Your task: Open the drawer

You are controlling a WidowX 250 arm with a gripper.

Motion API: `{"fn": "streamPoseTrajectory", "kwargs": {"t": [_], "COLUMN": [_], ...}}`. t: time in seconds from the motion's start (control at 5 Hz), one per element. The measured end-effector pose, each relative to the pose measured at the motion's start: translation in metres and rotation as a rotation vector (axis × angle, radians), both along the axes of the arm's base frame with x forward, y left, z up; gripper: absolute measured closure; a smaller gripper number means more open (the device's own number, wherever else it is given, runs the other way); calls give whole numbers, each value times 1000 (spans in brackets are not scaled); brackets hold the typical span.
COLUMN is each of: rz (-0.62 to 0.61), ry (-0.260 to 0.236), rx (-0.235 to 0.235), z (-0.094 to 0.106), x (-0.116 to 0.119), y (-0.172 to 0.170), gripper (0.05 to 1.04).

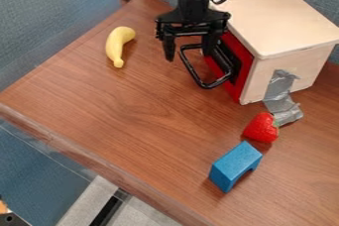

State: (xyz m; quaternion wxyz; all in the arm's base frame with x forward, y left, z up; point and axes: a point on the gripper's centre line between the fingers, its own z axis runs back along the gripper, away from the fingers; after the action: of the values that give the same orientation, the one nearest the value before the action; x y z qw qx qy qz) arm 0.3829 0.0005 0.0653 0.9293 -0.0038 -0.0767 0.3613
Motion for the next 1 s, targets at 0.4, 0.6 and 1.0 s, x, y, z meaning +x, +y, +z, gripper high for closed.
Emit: {"fn": "streamPoseTrajectory", "kwargs": {"t": [0.4, 0.6, 1.0], "rz": [28, 79, 108], "ry": [7, 18, 25], "rx": [25, 20, 26], "z": [-6, -12, -25], "x": [-1, -5, -7], "y": [5, 5, 6], "gripper": [83, 83, 428]}}
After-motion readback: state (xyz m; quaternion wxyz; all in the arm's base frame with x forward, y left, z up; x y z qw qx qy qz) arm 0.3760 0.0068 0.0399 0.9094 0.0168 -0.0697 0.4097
